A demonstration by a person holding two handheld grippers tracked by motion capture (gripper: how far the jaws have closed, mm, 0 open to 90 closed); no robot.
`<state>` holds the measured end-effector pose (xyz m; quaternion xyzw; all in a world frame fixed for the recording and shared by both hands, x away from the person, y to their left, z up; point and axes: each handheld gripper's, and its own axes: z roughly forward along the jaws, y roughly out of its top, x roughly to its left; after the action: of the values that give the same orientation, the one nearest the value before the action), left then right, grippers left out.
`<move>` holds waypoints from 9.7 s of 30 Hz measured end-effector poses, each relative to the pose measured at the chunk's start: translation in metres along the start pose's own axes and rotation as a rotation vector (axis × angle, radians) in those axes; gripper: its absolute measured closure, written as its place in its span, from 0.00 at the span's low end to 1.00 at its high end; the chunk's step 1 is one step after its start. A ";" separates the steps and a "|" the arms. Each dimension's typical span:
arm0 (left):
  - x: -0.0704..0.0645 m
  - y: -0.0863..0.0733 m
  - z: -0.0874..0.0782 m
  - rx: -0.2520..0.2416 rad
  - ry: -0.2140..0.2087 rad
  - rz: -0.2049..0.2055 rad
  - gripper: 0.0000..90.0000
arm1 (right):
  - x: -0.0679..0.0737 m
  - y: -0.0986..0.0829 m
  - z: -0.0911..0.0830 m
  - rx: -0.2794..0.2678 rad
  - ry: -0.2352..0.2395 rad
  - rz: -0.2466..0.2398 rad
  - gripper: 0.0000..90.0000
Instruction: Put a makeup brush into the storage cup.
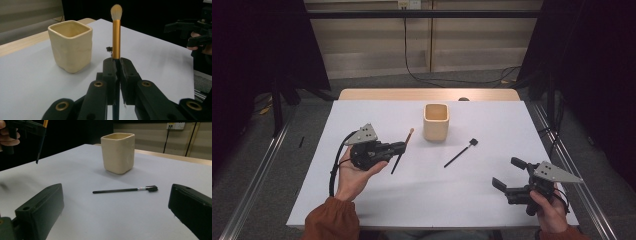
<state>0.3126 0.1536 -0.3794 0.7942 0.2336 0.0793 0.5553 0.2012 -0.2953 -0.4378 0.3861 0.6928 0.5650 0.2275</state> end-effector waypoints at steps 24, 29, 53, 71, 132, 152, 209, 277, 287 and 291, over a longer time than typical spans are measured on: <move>0.007 0.033 0.008 -0.107 0.000 -0.020 0.93 | 0.001 0.000 0.000 0.002 0.005 -0.006 0.00; 0.009 0.039 0.012 -0.125 -0.002 -0.023 0.93 | 0.000 0.000 0.000 0.002 0.005 -0.006 0.00; 0.007 0.077 0.039 -0.158 -0.017 0.018 0.93 | 0.000 0.000 0.000 0.000 0.006 -0.002 0.00; 0.031 0.095 0.064 -0.149 0.005 0.002 0.93 | 0.001 -0.001 0.000 0.001 0.009 0.005 0.00; 0.074 0.105 0.136 -0.140 0.065 -0.026 0.93 | 0.000 -0.002 0.000 0.005 0.013 0.011 0.00; 0.077 0.093 0.150 -0.121 0.051 -0.028 0.93 | 0.000 -0.002 0.000 0.008 0.022 0.013 0.00; 0.081 0.040 0.149 -0.071 0.071 -0.074 0.74 | 0.000 -0.002 0.001 0.007 0.017 0.006 0.00; 0.025 -0.006 0.038 -0.130 0.180 -0.056 0.05 | 0.000 -0.002 0.002 0.013 0.010 0.007 0.00; 0.012 -0.021 0.008 -0.143 0.187 -0.057 0.03 | 0.000 -0.002 0.001 0.013 0.013 0.005 0.00; 0.009 -0.026 -0.006 -0.166 0.191 -0.061 0.03 | 0.000 -0.002 0.001 0.012 0.011 0.005 0.00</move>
<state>0.3107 0.1700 -0.4020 0.7269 0.3023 0.1568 0.5963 0.2015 -0.2943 -0.4398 0.3859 0.6964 0.5638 0.2198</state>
